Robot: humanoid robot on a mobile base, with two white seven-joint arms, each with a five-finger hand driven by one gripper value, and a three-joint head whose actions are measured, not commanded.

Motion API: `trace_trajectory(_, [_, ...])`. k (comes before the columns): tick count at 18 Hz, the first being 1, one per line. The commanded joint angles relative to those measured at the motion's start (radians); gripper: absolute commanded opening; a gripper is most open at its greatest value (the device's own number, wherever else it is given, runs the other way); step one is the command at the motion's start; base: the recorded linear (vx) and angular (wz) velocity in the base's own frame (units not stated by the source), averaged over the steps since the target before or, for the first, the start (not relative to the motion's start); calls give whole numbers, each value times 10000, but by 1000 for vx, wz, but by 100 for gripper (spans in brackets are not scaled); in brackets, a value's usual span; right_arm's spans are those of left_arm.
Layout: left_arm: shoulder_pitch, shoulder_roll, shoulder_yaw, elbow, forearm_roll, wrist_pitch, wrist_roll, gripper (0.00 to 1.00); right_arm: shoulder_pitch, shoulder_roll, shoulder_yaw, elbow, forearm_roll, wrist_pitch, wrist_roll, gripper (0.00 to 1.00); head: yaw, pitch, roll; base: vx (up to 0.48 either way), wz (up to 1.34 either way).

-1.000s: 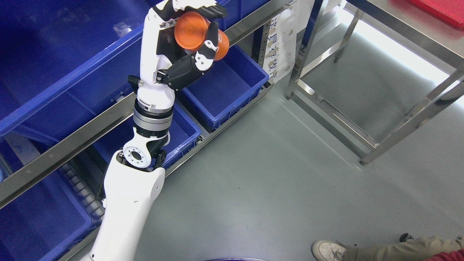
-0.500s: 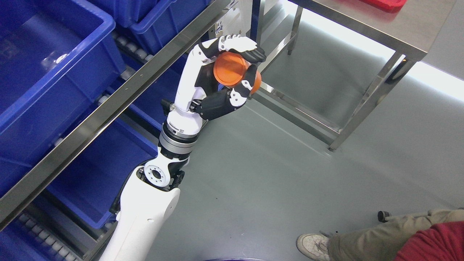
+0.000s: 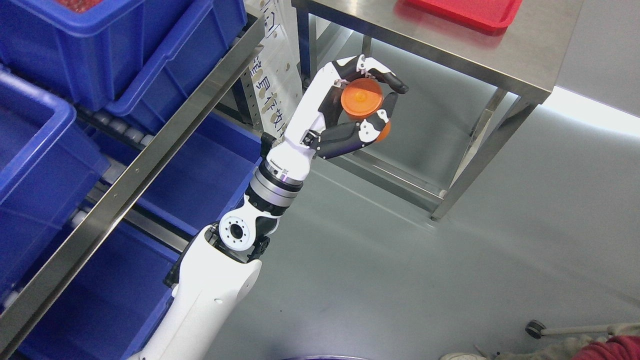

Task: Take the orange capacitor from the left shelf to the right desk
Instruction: 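Carry the capacitor in the left hand while turning toward the steel table, then move the left hand over the red tray and lower the capacitor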

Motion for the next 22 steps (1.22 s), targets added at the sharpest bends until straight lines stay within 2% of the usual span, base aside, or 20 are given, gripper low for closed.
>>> trace_trajectory(1, [-1564, 174, -377, 954, 411, 1358, 30, 2, 197, -174, -122, -174, 31, 20, 14, 100, 0, 0, 0, 256, -208])
trace_trajectory(6, [-2977, 174, -408, 1462, 1284, 2464, 15, 2, 197, -174, -122, -174, 31, 35, 14, 100, 0, 0, 0, 299, -129])
trace_trajectory(12, [-4266, 174, -500, 1736, 1777, 4413, 14, 2, 197, -174, -122, -174, 31, 35, 14, 100, 0, 0, 0, 311, -295])
trace_trajectory(17, [-5906, 174, -377, 3804, 1777, 4553, 214, 3, 197, -174, -122, -174, 31, 35, 14, 100, 0, 0, 0, 288, -275])
trace_trajectory(22, [-6017, 174, -515, 5523, 1746, 4293, 504, 4, 197, -174, -122, -174, 31, 35, 14, 100, 0, 0, 0, 272, -132])
